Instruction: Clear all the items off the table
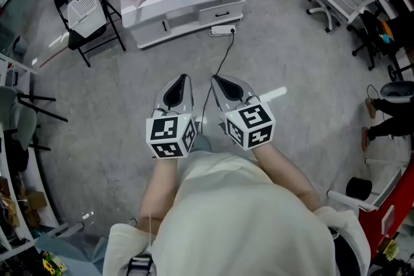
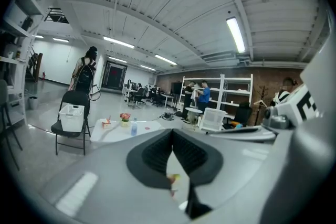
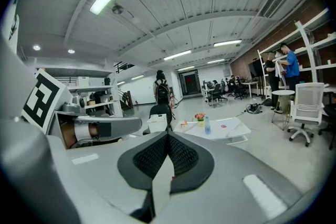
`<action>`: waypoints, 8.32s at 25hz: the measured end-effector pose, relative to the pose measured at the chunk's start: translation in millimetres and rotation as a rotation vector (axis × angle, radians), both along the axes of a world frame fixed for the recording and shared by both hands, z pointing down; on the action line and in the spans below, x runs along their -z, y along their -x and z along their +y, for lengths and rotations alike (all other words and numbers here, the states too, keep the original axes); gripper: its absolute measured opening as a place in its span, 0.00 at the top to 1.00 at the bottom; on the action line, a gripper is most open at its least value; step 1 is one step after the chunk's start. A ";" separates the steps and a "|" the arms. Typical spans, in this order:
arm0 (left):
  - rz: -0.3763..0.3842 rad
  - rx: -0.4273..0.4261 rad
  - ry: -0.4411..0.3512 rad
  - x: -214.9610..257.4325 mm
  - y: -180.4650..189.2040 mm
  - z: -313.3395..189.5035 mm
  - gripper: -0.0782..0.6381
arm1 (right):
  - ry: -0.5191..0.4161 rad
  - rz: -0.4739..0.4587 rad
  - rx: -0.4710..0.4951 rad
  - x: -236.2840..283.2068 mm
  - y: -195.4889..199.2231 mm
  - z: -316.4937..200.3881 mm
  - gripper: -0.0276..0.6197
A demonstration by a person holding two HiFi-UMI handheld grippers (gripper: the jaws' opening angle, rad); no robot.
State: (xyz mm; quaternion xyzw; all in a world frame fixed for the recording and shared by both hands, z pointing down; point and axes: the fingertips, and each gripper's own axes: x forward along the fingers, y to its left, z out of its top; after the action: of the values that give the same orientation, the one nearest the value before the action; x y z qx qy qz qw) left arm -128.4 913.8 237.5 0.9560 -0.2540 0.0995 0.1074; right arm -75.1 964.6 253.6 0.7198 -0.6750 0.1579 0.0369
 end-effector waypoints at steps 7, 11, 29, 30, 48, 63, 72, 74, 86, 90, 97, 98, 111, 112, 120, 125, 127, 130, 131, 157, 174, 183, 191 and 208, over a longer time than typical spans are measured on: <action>-0.008 -0.006 0.015 -6.4 -18.4 -53.8 0.88 | 0.016 0.000 0.003 -6.5 -16.9 -50.3 0.96; -0.018 -0.020 0.018 -6.8 -26.6 -88.9 0.88 | 0.016 0.000 -0.003 -4.8 -24.1 -87.0 0.96; -0.046 -0.052 0.033 -6.9 -24.1 -221.4 0.88 | 0.025 -0.015 -0.034 -2.2 -22.6 -223.0 0.96; -0.048 -0.053 0.033 -7.5 -23.5 -226.6 0.88 | 0.025 -0.015 -0.035 -2.4 -22.2 -228.1 0.96; -0.057 -0.046 0.072 -21.6 -17.4 -279.3 0.88 | 0.058 -0.011 -0.021 -13.6 -18.8 -279.7 0.96; -0.069 0.011 0.076 -32.4 -56.9 -342.9 0.88 | 0.068 -0.017 0.050 -24.6 -61.8 -347.3 0.96; -0.070 0.036 0.073 -28.8 -106.6 -394.9 0.88 | 0.067 -0.002 0.097 -18.4 -109.8 -404.8 0.96; -0.070 0.043 0.073 -27.1 -118.4 -407.2 0.88 | 0.065 0.000 0.105 -15.7 -122.4 -418.3 0.96; -0.067 0.105 0.088 -21.8 -186.0 -478.1 0.88 | 0.068 -0.002 0.160 -9.5 -196.1 -491.9 0.96; -0.063 0.126 0.086 -21.2 -210.0 -499.5 0.88 | 0.064 -0.003 0.181 -8.6 -219.7 -516.0 0.96; -0.051 0.160 0.078 -22.7 -237.0 -532.0 0.88 | 0.056 0.004 0.226 -11.9 -245.5 -553.5 0.96; -0.050 0.165 0.078 -23.4 -239.6 -536.8 0.88 | 0.055 0.006 0.233 -12.3 -248.1 -559.2 0.96; -0.052 0.240 0.092 -36.6 -255.0 -575.7 0.88 | 0.057 0.004 0.291 -21.6 -271.1 -597.8 0.96; -0.054 0.243 0.093 -37.2 -254.1 -577.5 0.88 | 0.061 0.003 0.295 -22.9 -269.8 -599.6 0.96; -0.068 0.265 0.114 -48.1 -241.2 -601.2 0.88 | 0.106 -0.003 0.307 -39.3 -258.8 -619.2 0.96; -0.081 0.260 0.109 -53.1 -233.3 -636.1 0.88 | 0.125 -0.009 0.285 -47.7 -257.3 -650.8 0.96; -0.094 0.255 0.109 -56.5 -229.2 -652.7 0.88 | 0.136 -0.014 0.283 -52.3 -253.3 -666.4 0.96; -0.103 0.250 0.115 -60.5 -224.4 -679.7 0.88 | 0.147 -0.018 0.282 -57.3 -247.9 -692.5 0.96; -0.107 0.250 0.118 -62.9 -223.0 -688.6 0.88 | 0.152 -0.020 0.282 -59.6 -246.5 -702.2 0.96; -0.196 0.277 0.223 -139.3 -175.7 -875.8 0.88 | 0.321 -0.057 0.285 -133.1 -210.8 -897.9 0.96; -0.259 0.252 0.289 -211.8 -158.8 -959.4 0.88 | 0.470 -0.063 0.276 -222.7 -193.7 -993.7 0.83; -0.284 0.238 0.352 -264.5 -152.1 -986.3 0.88 | 0.573 -0.063 0.214 -293.5 -198.9 -1029.1 0.71; -0.303 0.232 0.388 -308.3 -152.8 -1010.9 0.88 | 0.662 -0.057 0.179 -351.9 -205.6 -1051.7 0.57; -0.353 0.271 0.440 -376.8 -147.7 -1042.7 0.88 | 0.820 -0.040 0.200 -460.7 -208.5 -1074.2 0.27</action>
State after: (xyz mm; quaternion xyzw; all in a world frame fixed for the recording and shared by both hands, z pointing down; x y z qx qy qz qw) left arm 19.3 -128.9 614.3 0.8352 -0.3664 0.3011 0.2784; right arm 133.3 -109.6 714.2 0.5730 -0.6236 0.4231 0.3222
